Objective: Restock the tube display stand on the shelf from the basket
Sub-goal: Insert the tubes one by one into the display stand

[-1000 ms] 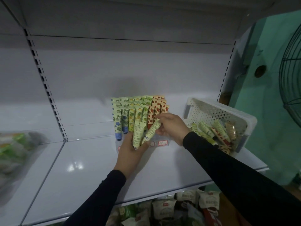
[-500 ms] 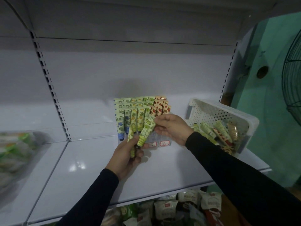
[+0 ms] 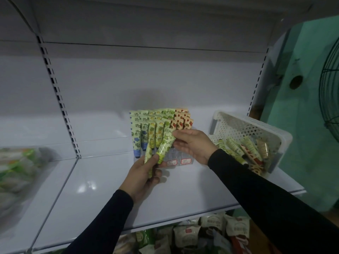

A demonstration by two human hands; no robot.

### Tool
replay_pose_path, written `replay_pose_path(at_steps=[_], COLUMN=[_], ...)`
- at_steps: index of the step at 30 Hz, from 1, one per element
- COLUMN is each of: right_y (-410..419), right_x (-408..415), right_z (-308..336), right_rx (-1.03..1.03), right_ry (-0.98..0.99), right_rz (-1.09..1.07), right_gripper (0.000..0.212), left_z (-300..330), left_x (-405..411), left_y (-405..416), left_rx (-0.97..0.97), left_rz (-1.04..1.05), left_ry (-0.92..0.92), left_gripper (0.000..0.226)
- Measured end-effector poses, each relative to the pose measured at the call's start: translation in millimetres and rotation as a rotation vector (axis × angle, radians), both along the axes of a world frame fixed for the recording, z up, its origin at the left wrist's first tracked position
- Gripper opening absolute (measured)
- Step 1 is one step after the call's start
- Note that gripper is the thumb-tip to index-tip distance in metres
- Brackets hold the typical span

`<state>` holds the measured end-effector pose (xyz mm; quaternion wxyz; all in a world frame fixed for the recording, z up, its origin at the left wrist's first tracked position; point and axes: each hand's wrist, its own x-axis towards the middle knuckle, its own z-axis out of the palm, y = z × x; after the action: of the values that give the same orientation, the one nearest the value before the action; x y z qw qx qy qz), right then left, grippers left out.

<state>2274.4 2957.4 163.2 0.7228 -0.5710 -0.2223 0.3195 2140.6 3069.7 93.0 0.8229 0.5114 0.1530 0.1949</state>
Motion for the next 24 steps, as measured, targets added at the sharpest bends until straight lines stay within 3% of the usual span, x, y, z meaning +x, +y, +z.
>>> replay_pose_path(at_steps=[3,7,11,16,19,24], right_y=[-0.5,0.3,4.5,13.0,18.0,23.5], right_x=[0.4,9.7,21.1,14.1,12.5,13.0], right_z=[4.1,13.1,10.3,4.6,-0.4,-6.6], right_rx=[-0.005,0.036,-0.105,-0.182,-0.217,-0.262], right_ry=[-0.083,-0.221,-0.592,-0.778,-0.842,-0.913], right_rz=[-0.032,-0.159,-0.357,-0.395,-0.396,-0.389], right_gripper=[0.025,0.016,0.009,0.017,0.019,0.019], left_z=[-2.1,-11.1,-19.3,-26.7,-32.9,-35.8], left_x=[-1.6,-9.9,-20.6,-26.1,-27.7,-25.9], left_y=[3.4,19.0,42.1,58.2,67.2,69.1], left_rx=[0.174,0.502,0.697,0.648,0.558,0.566], left_rz=[0.068,0.367,0.553,0.625,0.617,0.593], left_ry=[0.038,0.070,0.185,0.240,0.231,0.233], left_gripper=[0.017,0.010,0.019,0.026,0.027,0.026])
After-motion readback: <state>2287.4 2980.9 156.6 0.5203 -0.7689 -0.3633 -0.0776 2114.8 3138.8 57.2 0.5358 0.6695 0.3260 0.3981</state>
